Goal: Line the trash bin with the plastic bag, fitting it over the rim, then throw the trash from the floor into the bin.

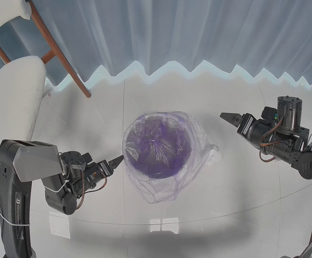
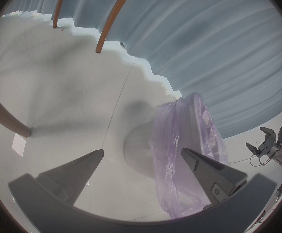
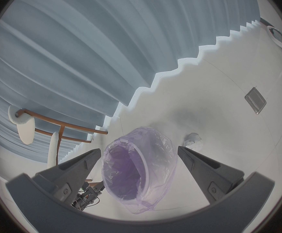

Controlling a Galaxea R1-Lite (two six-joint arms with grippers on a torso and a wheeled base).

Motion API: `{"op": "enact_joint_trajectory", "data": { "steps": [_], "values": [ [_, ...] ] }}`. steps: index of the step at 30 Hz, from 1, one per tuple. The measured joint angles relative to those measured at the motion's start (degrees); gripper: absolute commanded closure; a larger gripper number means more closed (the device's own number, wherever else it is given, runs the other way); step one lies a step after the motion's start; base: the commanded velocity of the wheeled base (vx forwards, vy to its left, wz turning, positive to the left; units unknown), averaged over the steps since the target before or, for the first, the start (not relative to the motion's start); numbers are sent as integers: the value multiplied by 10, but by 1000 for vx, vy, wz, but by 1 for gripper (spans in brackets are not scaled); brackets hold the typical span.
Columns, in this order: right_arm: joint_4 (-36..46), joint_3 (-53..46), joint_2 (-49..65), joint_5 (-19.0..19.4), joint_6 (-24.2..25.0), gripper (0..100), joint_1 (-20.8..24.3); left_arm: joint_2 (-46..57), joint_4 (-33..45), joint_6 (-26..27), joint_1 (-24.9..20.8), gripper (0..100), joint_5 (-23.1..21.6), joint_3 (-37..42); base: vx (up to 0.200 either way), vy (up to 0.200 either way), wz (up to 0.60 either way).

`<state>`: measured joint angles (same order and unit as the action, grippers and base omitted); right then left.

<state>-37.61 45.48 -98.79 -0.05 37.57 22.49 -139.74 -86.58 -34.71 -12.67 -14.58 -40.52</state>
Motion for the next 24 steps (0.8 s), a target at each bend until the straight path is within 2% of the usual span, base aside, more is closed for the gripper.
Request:
{"op": "enact_joint_trajectory", "data": {
  "steps": [11,24],
  "values": [
    [-1,-9,0,0,1,0,0,-22,60,4,0,0,7,-86,0,0,0],
    [-8,-30,6,-1,2,0,-1,-66,181,14,11,0,79,-219,0,0,0]
  ]
}}
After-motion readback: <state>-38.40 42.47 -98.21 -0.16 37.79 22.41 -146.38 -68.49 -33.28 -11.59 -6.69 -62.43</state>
